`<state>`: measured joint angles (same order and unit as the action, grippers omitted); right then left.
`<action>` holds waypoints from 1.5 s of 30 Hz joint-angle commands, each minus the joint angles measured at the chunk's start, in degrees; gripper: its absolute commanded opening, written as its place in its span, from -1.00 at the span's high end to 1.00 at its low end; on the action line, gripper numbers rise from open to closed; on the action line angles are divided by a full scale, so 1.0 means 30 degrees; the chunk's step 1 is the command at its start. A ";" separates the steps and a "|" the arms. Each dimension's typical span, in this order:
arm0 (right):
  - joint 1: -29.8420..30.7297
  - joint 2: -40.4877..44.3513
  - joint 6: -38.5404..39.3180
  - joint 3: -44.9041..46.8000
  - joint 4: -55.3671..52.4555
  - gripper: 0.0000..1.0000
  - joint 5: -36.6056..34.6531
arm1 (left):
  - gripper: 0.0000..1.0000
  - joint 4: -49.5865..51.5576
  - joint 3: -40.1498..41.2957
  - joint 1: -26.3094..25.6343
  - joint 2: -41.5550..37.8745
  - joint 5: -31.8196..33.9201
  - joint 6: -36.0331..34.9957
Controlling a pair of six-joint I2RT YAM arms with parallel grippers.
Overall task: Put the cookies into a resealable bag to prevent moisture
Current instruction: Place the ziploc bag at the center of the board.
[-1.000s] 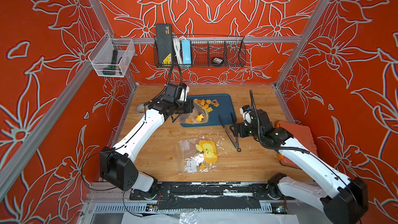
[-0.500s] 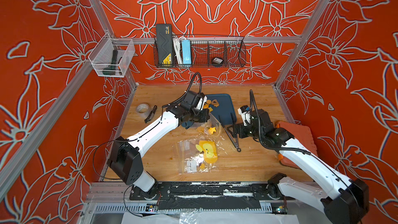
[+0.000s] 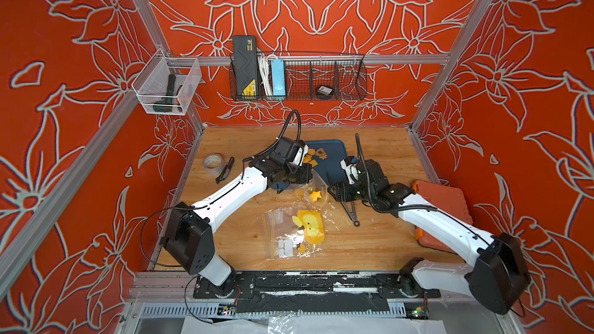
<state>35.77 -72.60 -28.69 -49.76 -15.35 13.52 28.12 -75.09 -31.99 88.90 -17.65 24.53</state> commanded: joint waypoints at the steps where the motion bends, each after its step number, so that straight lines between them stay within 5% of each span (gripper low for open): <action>1: 0.0575 -0.0614 -0.2105 -0.0238 0.1828 -0.41 -0.0543 | 1.00 -0.0291 0.0010 -0.0089 0.0072 0.0202 -0.0041; 11: 0.1446 -0.1550 -0.4318 0.0067 0.1649 0.12 -0.1368 | 1.00 -0.0137 0.0032 -0.0097 0.0087 0.0522 -0.0323; 21: 0.1533 -0.0190 -0.7578 0.0325 0.2520 0.97 -0.1166 | 1.00 0.0317 -0.0090 -0.0090 0.0047 0.0699 -0.1419; 34: 0.1348 0.1903 -1.2536 0.0374 0.2633 1.00 -0.3292 | 1.00 0.3030 -0.2037 -0.0119 0.0663 0.1132 -0.5408; 41: 0.0369 0.1300 -1.3568 -0.0001 0.1939 1.00 -0.3261 | -0.06 0.2553 -0.2161 -0.0119 -0.0030 0.1868 -0.5475; 45: -0.0378 0.0297 -1.4406 -0.0104 0.2368 1.00 -0.1858 | -0.39 0.1136 -0.1309 -0.0031 -0.0746 0.1956 -0.5426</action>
<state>35.88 -69.80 -68.14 -48.99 -8.73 5.58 34.68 -80.23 -31.99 89.86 -12.43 9.39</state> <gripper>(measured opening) 0.049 0.667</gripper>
